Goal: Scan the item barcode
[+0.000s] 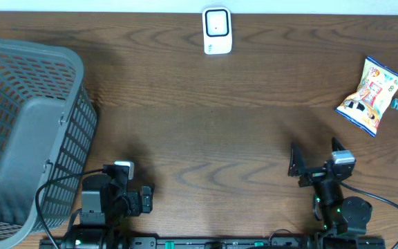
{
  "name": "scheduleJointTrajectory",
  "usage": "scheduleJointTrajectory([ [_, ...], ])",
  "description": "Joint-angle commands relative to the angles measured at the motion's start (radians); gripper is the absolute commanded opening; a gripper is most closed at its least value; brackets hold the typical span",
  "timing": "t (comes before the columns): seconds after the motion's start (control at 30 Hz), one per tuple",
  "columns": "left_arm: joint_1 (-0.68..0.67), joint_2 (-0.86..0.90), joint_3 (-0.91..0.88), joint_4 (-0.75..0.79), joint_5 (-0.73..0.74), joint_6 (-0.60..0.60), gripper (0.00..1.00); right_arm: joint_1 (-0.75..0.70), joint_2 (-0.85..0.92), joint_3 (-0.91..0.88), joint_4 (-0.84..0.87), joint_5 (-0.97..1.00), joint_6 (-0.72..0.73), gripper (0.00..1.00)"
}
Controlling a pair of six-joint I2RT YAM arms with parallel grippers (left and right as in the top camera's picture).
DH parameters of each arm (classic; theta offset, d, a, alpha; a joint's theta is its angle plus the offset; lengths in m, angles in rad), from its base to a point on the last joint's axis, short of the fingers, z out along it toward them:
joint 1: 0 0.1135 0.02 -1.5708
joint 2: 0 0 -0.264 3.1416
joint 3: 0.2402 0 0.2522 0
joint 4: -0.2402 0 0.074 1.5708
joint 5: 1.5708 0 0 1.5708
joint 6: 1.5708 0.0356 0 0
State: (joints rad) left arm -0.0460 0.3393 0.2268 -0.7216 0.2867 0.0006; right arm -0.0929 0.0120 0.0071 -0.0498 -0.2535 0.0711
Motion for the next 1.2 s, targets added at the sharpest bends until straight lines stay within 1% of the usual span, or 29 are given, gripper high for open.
scheduleJointTrajectory([
  [0.0, 0.002, -0.003, 0.005, 0.000, 0.009, 0.006, 0.99, 0.028, -0.007, -0.002, -0.008, 0.016, -0.071, 0.99],
  [1.03, 0.001, -0.014, 0.005, -0.005, 0.009, 0.006, 0.99, 0.027, -0.006, -0.002, -0.006, 0.016, -0.072, 0.99],
  [1.1, 0.001, -0.033, 0.001, 0.029, 0.027, -0.004, 0.99, 0.027, -0.006, -0.002, -0.006, 0.016, -0.072, 0.99],
  [1.17, 0.002, -0.063, -0.015, 0.106, 0.046, -0.005, 0.99, 0.027, -0.006, -0.002, -0.006, 0.016, -0.072, 0.99],
])
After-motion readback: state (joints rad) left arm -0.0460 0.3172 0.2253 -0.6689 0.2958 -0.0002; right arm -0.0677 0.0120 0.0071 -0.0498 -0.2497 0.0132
